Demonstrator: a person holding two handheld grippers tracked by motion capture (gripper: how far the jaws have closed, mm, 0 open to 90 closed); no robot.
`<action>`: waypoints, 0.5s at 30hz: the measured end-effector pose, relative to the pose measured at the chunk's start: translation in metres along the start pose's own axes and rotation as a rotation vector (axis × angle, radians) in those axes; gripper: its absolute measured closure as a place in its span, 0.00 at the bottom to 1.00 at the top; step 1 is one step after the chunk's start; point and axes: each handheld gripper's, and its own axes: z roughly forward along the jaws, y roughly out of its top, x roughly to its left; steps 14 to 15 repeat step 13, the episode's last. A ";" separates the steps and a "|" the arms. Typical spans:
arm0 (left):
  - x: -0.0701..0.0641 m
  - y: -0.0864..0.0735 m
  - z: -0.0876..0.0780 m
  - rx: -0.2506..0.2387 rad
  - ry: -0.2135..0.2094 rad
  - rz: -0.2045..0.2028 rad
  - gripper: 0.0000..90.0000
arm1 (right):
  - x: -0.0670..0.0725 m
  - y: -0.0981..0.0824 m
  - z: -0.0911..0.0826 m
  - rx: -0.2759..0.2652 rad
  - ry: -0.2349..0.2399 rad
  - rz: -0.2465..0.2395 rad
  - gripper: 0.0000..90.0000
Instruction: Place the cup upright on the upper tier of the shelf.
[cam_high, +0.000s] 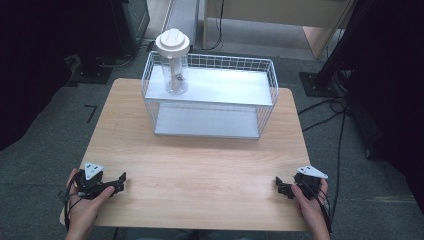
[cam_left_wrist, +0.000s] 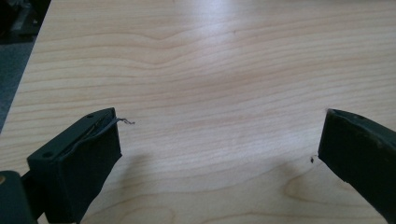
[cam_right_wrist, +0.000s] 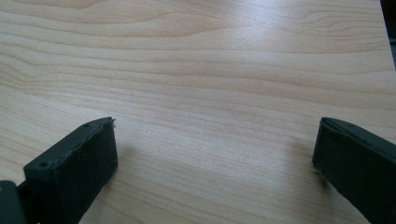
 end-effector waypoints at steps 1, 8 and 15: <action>0.000 0.000 0.000 0.011 0.003 0.003 0.00 | 0.000 0.000 0.000 0.000 0.000 0.000 0.00; -0.002 0.001 0.005 0.075 0.017 0.003 0.00 | 0.000 0.000 0.000 0.001 0.000 0.001 0.00; -0.004 0.004 0.008 0.076 0.028 -0.018 0.00 | 0.000 0.000 0.000 0.000 0.001 0.000 0.00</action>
